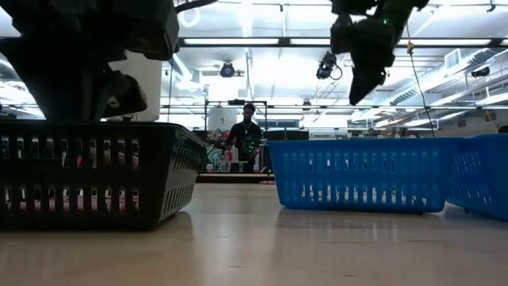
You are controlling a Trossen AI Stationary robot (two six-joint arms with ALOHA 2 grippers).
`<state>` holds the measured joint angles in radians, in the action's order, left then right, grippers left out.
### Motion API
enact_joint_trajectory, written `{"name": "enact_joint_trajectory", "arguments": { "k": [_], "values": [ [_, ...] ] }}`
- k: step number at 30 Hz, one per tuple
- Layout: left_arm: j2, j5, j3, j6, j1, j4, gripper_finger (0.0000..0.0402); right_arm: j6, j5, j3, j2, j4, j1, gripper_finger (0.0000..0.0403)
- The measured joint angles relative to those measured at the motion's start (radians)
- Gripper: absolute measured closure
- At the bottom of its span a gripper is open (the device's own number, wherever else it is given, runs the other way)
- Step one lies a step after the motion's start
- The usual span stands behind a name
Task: Sort crayons
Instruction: Put the pink crayon into the black bin, then put the red crayon into the green bin
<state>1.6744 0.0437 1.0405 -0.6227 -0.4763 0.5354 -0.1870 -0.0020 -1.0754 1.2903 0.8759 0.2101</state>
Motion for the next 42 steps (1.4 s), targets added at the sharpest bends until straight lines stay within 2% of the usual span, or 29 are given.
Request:
{"name": "enact_joint_trajectory", "arguments": {
  "k": [5, 8, 13, 16, 20, 24, 31, 36, 42],
  "values": [
    [0.019, -0.033, 0.000, -0.030, 0.002, -0.014, 0.0377, 0.068, -0.009, 0.039, 0.000, -0.009, 0.050, 0.0275],
    [0.024, -0.057, 0.000, -0.069, 0.006, -0.020, 0.0361, 0.094, -0.015, 0.069, 0.000, -0.021, 0.095, 0.0275],
    [0.024, -0.051, 0.000, -0.122, 0.009, -0.018, 0.0306, 0.160, -0.172, 0.143, 0.000, -0.048, 0.160, 0.0275],
    [0.020, -0.030, 0.000, -0.142, 0.009, -0.017, 0.0282, 0.213, -0.231, 0.200, 0.000, -0.114, 0.130, 0.0274],
    [0.004, -0.024, 0.015, -0.193, 0.008, -0.009, 0.0273, 0.252, -0.266, 0.280, 0.000, -0.256, 0.027, 0.0274],
    [-0.025, -0.068, 0.028, -0.210, 0.008, -0.007, 0.0272, 0.198, -0.242, 0.361, 0.000, -0.459, -0.065, 0.0275],
    [-0.083, -0.192, 0.036, -0.205, 0.022, 0.025, 0.0272, 0.187, -0.082, 0.483, 0.003, -0.738, -0.166, 0.0275],
    [-0.128, -0.306, 0.036, -0.208, 0.062, 0.040, 0.0272, 0.164, -0.047, 0.557, 0.083, -0.919, -0.194, 0.0273],
    [-0.180, -0.337, 0.036, -0.220, 0.124, 0.024, 0.0272, 0.130, -0.040, 0.559, 0.208, -0.995, -0.196, 0.0273]
  ]
}}
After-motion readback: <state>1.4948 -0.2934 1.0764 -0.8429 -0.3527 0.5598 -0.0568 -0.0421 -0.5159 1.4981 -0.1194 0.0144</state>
